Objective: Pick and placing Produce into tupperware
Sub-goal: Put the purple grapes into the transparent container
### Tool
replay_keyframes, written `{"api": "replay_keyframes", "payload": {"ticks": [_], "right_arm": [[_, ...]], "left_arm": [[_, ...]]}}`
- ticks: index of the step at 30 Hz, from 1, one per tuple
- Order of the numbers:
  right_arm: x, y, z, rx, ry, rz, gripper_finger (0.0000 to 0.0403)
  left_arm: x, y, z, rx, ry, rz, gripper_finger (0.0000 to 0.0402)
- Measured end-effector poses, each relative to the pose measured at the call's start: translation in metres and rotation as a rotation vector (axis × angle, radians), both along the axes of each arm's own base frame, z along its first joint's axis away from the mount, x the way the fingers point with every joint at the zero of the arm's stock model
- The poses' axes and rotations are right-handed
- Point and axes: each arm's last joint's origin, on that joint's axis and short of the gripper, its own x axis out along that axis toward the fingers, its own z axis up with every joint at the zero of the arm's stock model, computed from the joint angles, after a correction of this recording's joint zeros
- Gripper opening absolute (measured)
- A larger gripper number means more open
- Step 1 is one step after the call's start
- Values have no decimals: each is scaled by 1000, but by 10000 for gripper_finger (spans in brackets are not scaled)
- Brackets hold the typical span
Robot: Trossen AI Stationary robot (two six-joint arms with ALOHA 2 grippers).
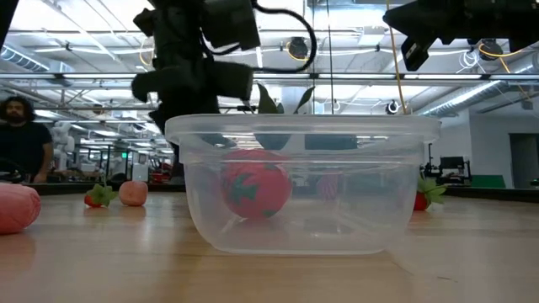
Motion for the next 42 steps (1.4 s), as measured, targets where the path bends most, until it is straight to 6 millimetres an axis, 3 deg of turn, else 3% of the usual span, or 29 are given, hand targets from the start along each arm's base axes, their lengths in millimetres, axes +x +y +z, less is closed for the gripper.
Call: {"api": "replay_keyframes", "payload": {"ticks": [13, 34, 42], "right_arm": [[1, 0, 0, 0, -1, 0, 18], [1, 0, 0, -1, -1, -1, 18], [1, 0, 0, 4, -2, -1, 18]], "left_arm": [[-8, -5, 36, -25, -140, 36, 241], [6, -69, 63, -170, -430, -137, 241], [16, -81, 55, -188, -474, -154, 241]]}}
